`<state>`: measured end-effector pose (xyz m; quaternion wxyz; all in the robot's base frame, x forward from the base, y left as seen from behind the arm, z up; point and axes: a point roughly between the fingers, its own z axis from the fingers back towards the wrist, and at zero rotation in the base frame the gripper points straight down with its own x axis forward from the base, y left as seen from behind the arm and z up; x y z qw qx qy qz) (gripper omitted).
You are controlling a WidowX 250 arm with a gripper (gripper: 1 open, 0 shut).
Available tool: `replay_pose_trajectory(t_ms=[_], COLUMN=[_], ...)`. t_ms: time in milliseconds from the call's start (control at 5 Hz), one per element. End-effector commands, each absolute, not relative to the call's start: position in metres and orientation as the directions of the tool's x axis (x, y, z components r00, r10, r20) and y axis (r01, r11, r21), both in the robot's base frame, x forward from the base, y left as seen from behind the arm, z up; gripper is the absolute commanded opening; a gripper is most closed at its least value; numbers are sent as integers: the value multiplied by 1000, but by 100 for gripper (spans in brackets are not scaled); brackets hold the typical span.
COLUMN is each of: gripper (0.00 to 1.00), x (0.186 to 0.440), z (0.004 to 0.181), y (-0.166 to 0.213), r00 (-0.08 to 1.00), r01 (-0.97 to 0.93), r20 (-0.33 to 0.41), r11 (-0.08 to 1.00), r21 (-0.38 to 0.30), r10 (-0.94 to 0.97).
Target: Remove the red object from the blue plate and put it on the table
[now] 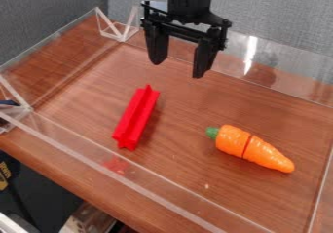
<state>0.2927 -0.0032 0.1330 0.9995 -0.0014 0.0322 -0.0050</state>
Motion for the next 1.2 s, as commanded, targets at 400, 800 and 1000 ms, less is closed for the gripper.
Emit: replay_pose_trajectory(t_ms=[400,800,1000], gripper=[100,100,100], x=[303,298,294], z=[158,156,155], y=[7,6,3], r00=[1000,998,995], r01=[9,50,98], r20=[11,27,16], r11=[1000,999,995], r21=[-12,-11,-6], r10=[-8,-49,-98])
